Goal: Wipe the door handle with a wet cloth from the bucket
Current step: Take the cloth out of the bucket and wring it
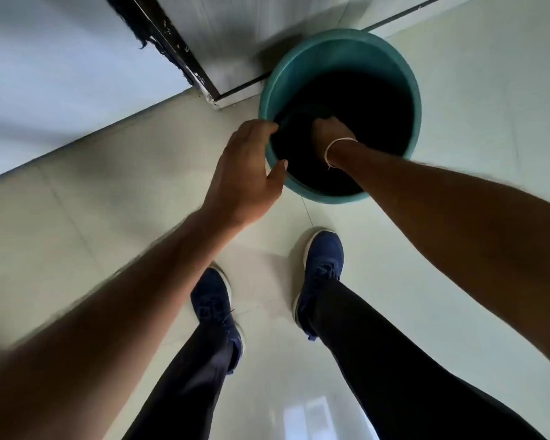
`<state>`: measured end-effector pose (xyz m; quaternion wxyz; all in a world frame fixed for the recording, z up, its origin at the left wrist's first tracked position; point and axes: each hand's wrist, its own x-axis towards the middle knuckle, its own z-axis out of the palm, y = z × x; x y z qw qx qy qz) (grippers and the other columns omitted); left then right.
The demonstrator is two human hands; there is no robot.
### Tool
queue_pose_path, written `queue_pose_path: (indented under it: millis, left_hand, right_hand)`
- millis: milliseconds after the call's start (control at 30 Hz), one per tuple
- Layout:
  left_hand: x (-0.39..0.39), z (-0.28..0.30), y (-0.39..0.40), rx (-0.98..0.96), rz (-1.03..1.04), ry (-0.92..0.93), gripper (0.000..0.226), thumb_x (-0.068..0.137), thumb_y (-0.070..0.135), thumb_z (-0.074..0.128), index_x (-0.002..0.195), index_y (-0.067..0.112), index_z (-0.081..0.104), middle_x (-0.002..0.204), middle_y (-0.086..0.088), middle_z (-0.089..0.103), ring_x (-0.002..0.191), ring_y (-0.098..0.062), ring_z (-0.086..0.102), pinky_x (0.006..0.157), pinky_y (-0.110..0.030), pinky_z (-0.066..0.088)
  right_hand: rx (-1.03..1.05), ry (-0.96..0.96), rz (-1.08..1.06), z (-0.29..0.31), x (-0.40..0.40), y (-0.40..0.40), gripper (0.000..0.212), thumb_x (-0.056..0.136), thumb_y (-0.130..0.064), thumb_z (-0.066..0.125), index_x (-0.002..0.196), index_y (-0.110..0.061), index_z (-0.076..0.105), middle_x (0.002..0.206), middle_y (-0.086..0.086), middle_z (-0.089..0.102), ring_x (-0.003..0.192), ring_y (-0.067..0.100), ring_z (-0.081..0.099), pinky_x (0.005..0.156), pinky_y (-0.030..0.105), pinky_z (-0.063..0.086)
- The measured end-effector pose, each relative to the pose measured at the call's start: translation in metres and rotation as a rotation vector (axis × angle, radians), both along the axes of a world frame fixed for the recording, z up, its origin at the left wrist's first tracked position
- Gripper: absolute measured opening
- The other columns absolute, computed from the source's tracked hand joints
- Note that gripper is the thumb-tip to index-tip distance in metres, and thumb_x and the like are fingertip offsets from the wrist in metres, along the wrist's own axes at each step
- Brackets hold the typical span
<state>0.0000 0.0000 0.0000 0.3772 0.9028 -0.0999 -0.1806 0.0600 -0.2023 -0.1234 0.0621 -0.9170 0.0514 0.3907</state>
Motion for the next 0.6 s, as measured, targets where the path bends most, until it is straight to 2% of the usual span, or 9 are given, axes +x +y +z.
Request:
queue_pose_path:
  millis: [67,233,367,500,600]
  left_hand:
    - [0.000,-0.007,0.004,-0.008,-0.008,-0.040,0.052,0.095,0.023,0.070,0.141,0.001,0.058,0.139,-0.017,0.063,0.125,-0.034,0.063,0.108,-0.045,0.053]
    - [-0.008,-0.010,0.004,0.015,-0.013,-0.043,0.051,0.097,0.024,0.069,0.143,0.003,0.057,0.141,-0.013,0.063,0.131,-0.030,0.060,0.111,-0.031,0.045]
    - [-0.011,-0.006,0.001,0.011,0.014,-0.028,0.051,0.097,0.022,0.071,0.142,0.003,0.057,0.141,-0.012,0.064,0.131,-0.028,0.061,0.110,-0.035,0.050]
    - [-0.009,0.004,-0.001,0.019,0.038,0.008,0.051,0.096,0.023,0.073,0.141,0.003,0.058,0.139,-0.013,0.065,0.129,-0.029,0.062,0.108,-0.038,0.051]
    - [-0.004,0.022,-0.006,0.031,0.046,0.106,0.055,0.096,0.024,0.075,0.144,0.004,0.057,0.142,-0.013,0.064,0.131,-0.027,0.061,0.110,-0.032,0.048]
  right_hand:
    - [-0.014,0.009,-0.005,-0.014,0.005,0.001,0.038,0.109,0.001,0.040,0.141,0.009,0.060,0.142,0.034,0.063,0.136,0.047,0.061,0.115,0.052,0.049]
    - [-0.040,0.044,-0.011,-0.042,0.004,0.003,0.046,0.118,-0.009,0.031,0.162,0.004,0.037,0.168,0.029,0.036,0.158,0.044,0.035,0.130,0.053,0.027]
    - [-0.028,0.101,-0.055,-0.039,0.006,0.007,0.042,0.114,-0.009,0.044,0.153,0.003,0.051,0.159,0.027,0.049,0.149,0.043,0.046,0.123,0.050,0.037]
    - [0.039,0.014,-0.204,-0.016,0.005,0.013,0.042,0.114,-0.011,0.039,0.152,0.005,0.052,0.155,0.029,0.054,0.145,0.042,0.053,0.120,0.046,0.043]
    - [0.113,-0.031,-0.324,0.033,-0.001,0.012,0.037,0.105,-0.016,0.055,0.138,-0.003,0.066,0.135,0.023,0.072,0.125,0.039,0.069,0.099,0.041,0.057]
